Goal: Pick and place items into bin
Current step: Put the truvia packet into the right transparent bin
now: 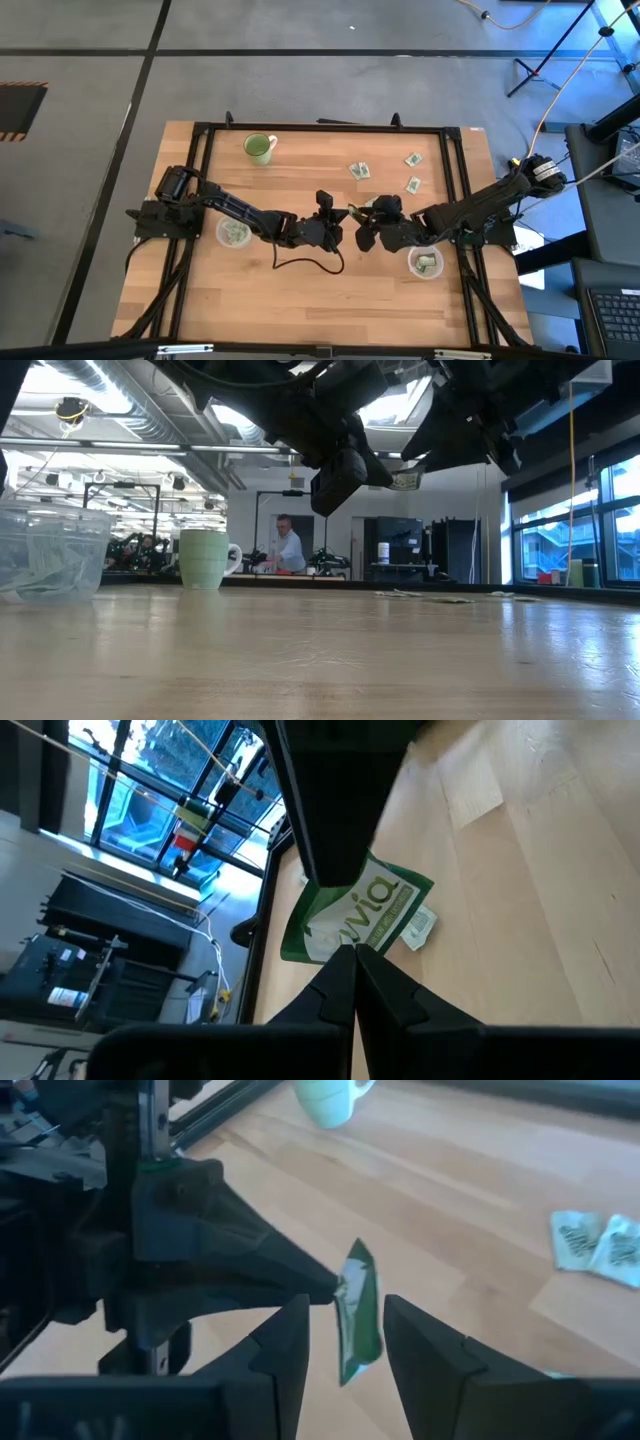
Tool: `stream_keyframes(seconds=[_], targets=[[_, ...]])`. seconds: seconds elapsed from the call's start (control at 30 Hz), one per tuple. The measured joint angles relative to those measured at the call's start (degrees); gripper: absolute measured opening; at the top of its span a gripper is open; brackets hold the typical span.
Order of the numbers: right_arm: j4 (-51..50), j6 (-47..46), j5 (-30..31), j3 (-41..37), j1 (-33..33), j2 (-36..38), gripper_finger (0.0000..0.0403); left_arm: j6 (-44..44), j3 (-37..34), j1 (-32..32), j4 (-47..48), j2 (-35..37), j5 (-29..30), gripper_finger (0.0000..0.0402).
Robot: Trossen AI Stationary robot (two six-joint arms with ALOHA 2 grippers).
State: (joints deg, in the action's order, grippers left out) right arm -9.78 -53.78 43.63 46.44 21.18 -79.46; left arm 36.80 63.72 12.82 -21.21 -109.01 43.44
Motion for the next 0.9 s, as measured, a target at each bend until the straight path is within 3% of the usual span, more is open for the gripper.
stream_keyframes(seconds=[0.27,0.67,0.9], targets=[[0.17,0.02,-3.23,0.0,-0.84,0.0,0.0124,0.0,0.0,0.0,-0.02,0.0,-0.02,0.0002],[0.08,3.82,-3.23,0.0,-0.84,0.02,0.0012,0.02,0.07,0.16,-0.58,0.0,-0.01,0.0002],[0.11,4.74,-3.28,0.0,-0.84,0.04,0.0007,1.52,0.07,0.49,-0.86,0.02,0.21,0.0014]])
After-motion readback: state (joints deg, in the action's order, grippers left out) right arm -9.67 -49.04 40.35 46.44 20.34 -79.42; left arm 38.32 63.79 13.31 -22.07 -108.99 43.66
